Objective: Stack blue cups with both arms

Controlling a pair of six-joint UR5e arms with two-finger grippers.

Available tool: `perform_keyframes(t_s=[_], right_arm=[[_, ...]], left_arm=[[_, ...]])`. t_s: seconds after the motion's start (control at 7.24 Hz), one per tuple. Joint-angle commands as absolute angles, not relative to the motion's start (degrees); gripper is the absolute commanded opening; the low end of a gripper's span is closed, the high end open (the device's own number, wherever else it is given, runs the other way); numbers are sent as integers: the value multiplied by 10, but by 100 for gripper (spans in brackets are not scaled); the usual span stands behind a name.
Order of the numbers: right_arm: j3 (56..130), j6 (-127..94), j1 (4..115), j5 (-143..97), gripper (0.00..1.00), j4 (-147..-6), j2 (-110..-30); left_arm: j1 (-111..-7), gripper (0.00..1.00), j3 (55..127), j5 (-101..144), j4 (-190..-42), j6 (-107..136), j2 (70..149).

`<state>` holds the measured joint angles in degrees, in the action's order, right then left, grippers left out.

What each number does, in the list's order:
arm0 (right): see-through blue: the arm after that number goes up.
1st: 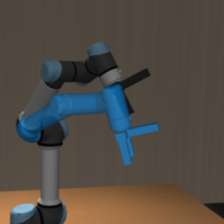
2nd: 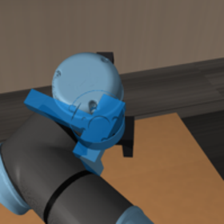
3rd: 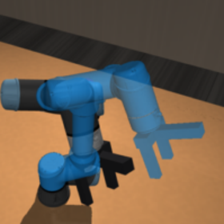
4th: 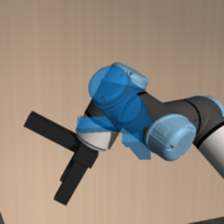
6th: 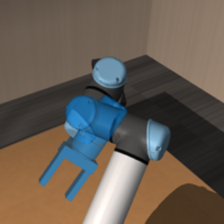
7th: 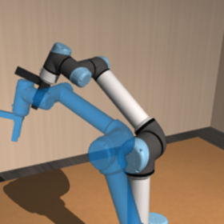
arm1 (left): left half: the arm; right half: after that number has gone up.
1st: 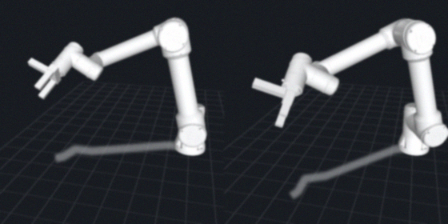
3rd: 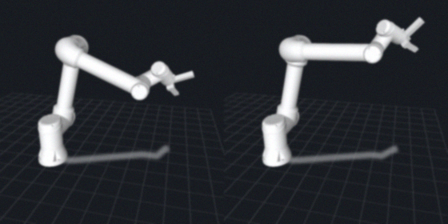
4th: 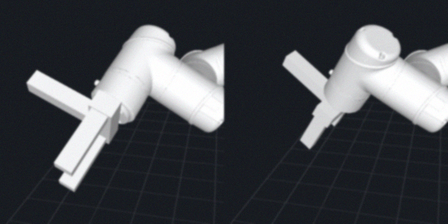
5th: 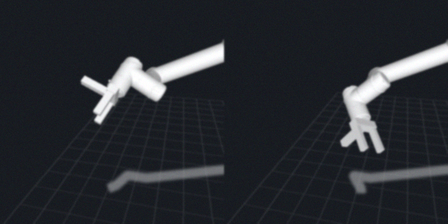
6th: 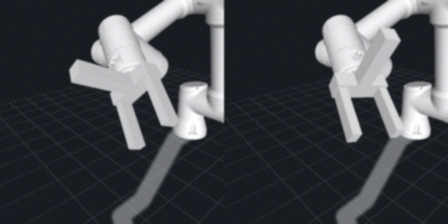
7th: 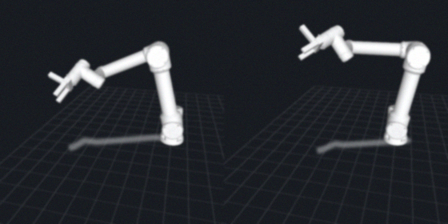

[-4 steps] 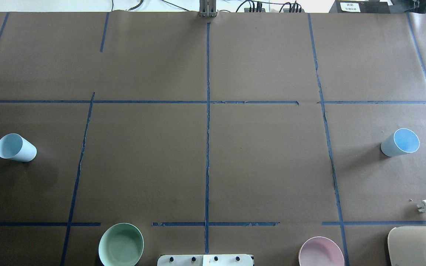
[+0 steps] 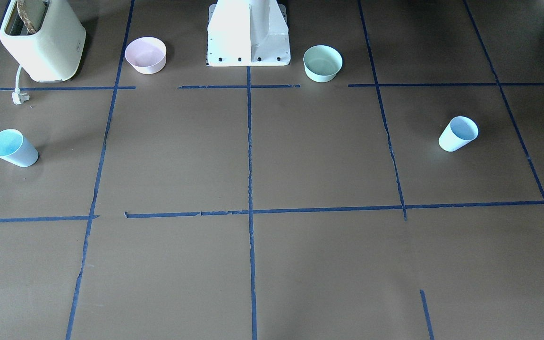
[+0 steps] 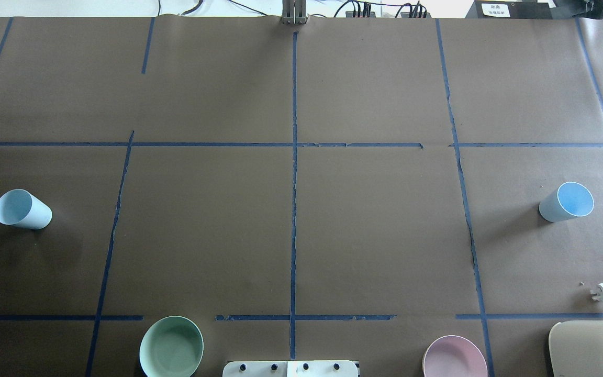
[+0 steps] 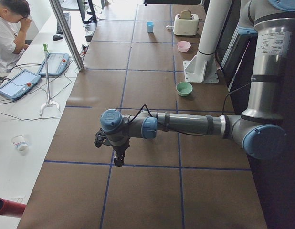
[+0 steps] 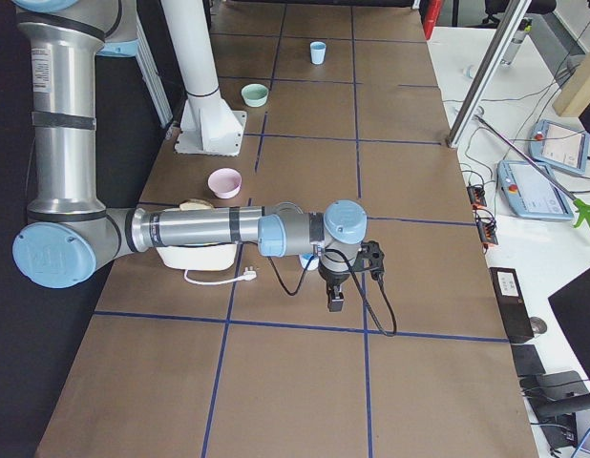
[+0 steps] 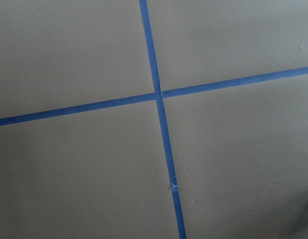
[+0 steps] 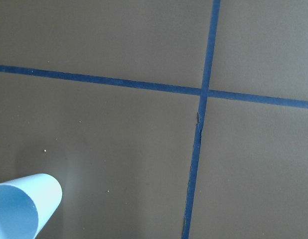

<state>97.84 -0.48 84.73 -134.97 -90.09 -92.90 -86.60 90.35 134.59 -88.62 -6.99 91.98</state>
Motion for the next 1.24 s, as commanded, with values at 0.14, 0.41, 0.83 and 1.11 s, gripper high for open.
perform_keyframes(t_s=[0.14, 0.41, 0.83, 1.11], right_arm=[[983, -4, 847, -1350, 100, -881, -947], [981, -4, 847, -1352, 100, -831, -962], [981, -5, 846, -1352, 100, -830, -963], [982, -4, 846, -1358, 100, -829, -963]], left_arm=[[-866, 100, 905, 1345, -888, -69, 918], [-866, 100, 907, 1353, -886, -69, 917], [-866, 100, 909, 1354, -895, -72, 907], [-865, 100, 912, 1354, -896, -70, 906]])
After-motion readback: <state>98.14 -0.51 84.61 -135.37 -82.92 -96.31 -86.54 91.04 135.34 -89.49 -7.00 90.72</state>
